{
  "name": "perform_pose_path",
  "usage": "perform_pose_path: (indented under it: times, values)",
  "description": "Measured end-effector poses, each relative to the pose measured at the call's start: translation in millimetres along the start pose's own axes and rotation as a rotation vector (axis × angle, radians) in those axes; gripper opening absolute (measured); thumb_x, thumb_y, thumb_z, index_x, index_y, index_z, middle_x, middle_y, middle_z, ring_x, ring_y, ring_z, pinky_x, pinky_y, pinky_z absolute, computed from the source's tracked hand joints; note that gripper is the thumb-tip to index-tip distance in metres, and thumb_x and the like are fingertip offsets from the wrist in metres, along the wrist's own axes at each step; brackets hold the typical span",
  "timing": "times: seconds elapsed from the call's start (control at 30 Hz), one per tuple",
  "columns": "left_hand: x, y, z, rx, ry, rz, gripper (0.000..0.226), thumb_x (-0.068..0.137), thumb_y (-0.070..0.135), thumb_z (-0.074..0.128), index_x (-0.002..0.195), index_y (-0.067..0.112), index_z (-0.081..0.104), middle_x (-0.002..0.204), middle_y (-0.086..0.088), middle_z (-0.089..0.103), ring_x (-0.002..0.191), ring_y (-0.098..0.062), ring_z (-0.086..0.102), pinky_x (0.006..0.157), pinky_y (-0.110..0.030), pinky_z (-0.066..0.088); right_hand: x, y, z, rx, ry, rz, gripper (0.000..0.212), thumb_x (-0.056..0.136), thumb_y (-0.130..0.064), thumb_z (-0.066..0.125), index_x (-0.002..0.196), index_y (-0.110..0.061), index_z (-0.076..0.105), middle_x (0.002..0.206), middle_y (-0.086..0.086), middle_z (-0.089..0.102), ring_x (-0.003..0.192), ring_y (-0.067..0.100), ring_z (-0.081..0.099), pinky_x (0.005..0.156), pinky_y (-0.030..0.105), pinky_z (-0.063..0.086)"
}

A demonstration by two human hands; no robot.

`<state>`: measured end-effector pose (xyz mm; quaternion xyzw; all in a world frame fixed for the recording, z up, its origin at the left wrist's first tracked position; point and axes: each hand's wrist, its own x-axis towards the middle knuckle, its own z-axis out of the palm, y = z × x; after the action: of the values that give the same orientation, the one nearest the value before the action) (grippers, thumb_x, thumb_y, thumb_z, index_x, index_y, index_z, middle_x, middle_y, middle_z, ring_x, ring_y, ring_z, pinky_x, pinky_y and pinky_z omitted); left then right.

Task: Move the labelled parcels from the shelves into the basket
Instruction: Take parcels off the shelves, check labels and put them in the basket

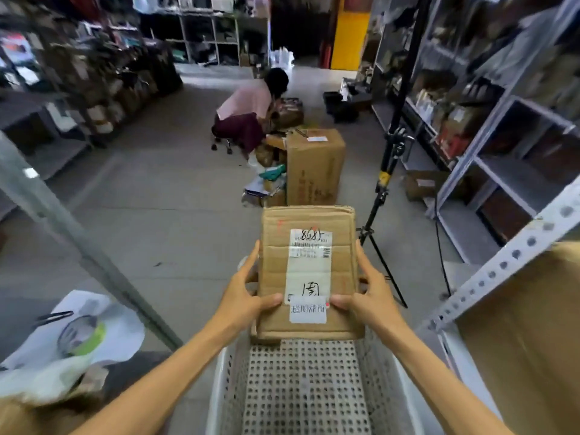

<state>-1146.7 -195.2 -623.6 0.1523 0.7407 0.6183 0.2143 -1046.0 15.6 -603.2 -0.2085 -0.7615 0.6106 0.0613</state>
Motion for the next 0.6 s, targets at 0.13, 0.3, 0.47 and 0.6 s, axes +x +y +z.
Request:
perform_pose_path:
  times: [0.13,0.3,0.47,0.6]
  values:
    - [55,-49,13,-0.023,-0.088,-0.106,0.109,0.057,0.023,0.087,0.141,0.051,0.023,0.123,0.016,0.054,0.098,0.011,0.057,0.075,-0.015,0.051,44,41,4,-0.027,0.071,0.122,0.094,0.075,0.006,0.075,0.136,-0.047,0.028,0.106,-0.04,0.041,0.09,-0.02,0.055,0.071,0.003,0.045]
    - [109,-122,39,-0.03,-0.137,-0.272,0.112,0.066,0.0,0.083,0.147,0.044,0.02,0.123,-0.002,0.058,0.102,-0.015,0.064,0.075,-0.026,0.057,89,107,12,-0.1,0.097,0.289,0.105,0.066,-0.011,0.077,0.15,-0.044,0.023,0.134,-0.014,0.053,0.122,0.017,0.051,0.104,0.043,0.044]
    - [130,-206,66,0.021,-0.13,-0.431,0.108,0.07,-0.008,0.078,0.148,0.039,0.019,0.122,-0.005,0.061,0.105,-0.019,0.063,0.085,-0.038,0.056,116,205,25,-0.162,0.12,0.427,0.099,0.072,0.0,0.075,0.148,-0.042,0.028,0.133,-0.01,0.056,0.121,0.014,0.053,0.103,0.041,0.045]
    - [148,-263,83,0.106,-0.149,-0.533,0.108,0.071,-0.004,0.078,0.15,0.036,0.017,0.123,0.0,0.06,0.102,-0.013,0.059,0.09,-0.035,0.053,133,278,40,-0.179,0.104,0.53,0.095,0.074,0.007,0.07,0.145,-0.042,0.03,0.127,-0.008,0.057,0.117,0.015,0.054,0.094,0.032,0.046]
